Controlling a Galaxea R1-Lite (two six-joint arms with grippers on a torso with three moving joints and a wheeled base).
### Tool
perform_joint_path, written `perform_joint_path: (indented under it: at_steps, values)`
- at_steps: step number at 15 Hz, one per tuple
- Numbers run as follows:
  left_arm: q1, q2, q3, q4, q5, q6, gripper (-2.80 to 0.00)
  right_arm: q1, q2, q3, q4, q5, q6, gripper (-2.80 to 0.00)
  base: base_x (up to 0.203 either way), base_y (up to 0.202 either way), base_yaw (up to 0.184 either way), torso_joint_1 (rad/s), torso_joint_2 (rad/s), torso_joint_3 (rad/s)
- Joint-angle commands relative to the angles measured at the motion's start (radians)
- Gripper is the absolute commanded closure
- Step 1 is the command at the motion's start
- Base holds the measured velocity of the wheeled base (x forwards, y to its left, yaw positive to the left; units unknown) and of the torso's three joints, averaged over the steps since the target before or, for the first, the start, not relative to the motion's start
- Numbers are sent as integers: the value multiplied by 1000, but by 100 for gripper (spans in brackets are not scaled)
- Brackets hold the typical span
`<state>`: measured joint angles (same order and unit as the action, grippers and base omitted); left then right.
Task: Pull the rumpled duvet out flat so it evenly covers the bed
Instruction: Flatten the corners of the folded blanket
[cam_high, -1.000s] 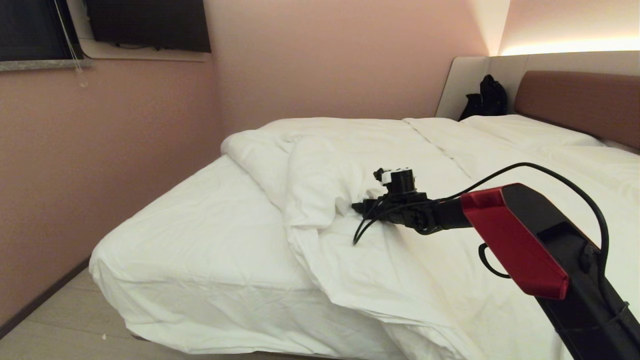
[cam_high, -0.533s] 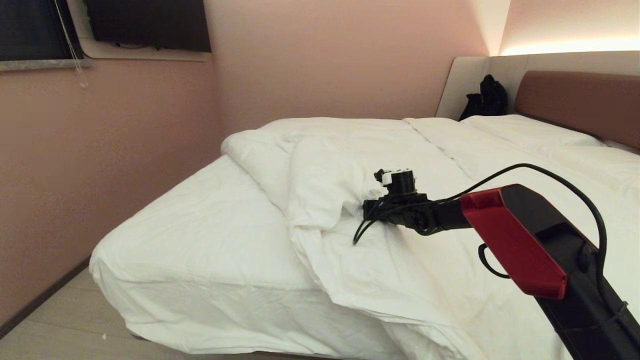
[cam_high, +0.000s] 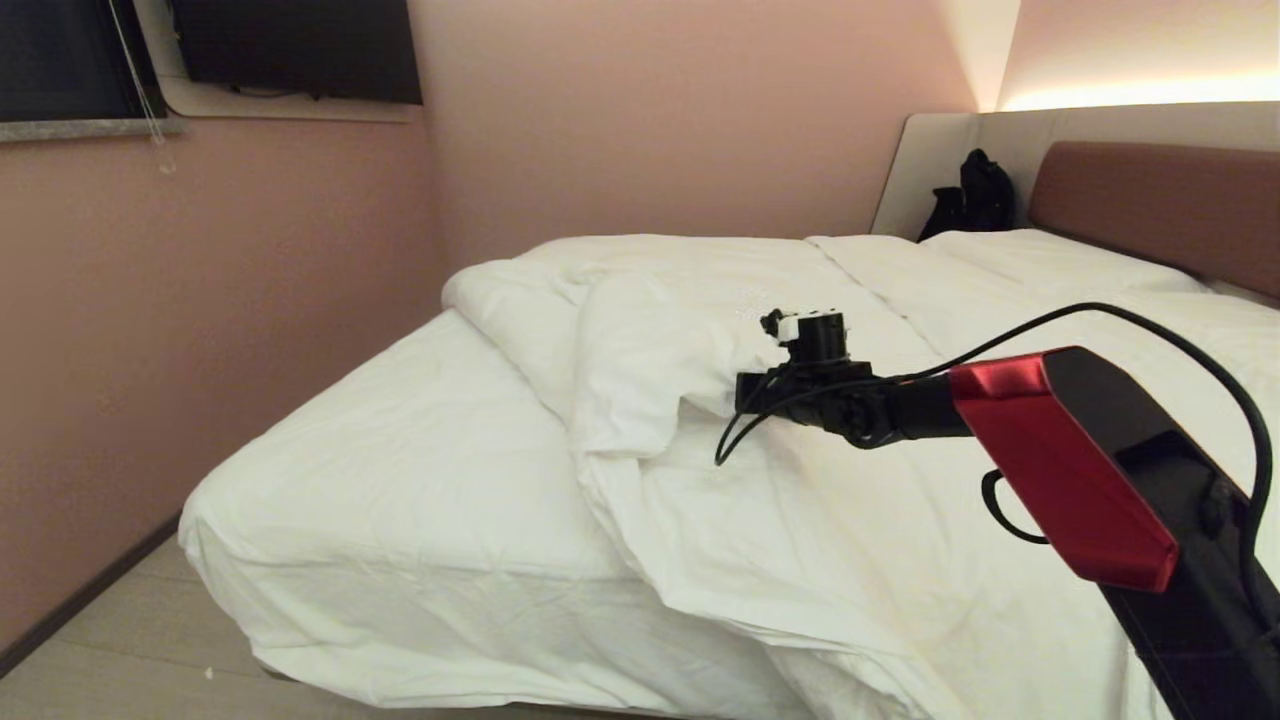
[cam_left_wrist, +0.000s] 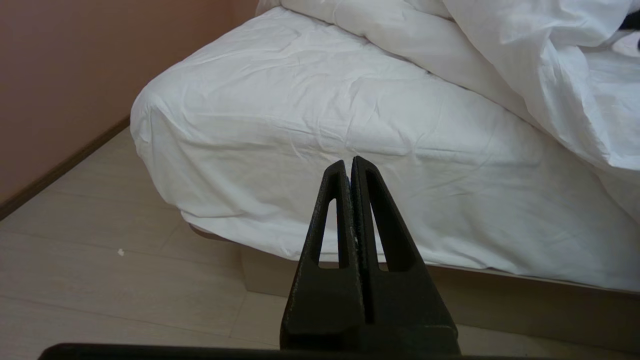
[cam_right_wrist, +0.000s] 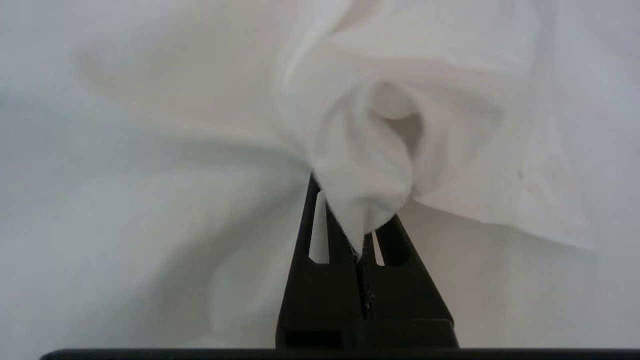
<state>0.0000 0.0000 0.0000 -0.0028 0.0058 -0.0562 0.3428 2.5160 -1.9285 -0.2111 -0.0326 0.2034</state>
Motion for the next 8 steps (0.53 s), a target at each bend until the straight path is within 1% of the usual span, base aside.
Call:
perform_joint_path:
  at_steps: [1,3,4,6,8]
  values:
    - [0,0,0,0,0,-1,0,17,-85,2,7,0,4,0,0,0,0,0,0,0]
    - [0,0,0,0,0,-1,0,43,-121,3,33,0,13,0,0,0,0,0,0,0]
    - [0,0,0,0,0,-1,0,61,-145,3,46,1,32,0,0,0,0,0,0,0]
    - [0,0,0,0,0,-1,0,131,-206,2,95,7,96,0,0,0,0,0,0,0]
    - [0,0,0,0,0,-1,0,179,-239,2,140,28,152,0,0,0,0,0,0,0]
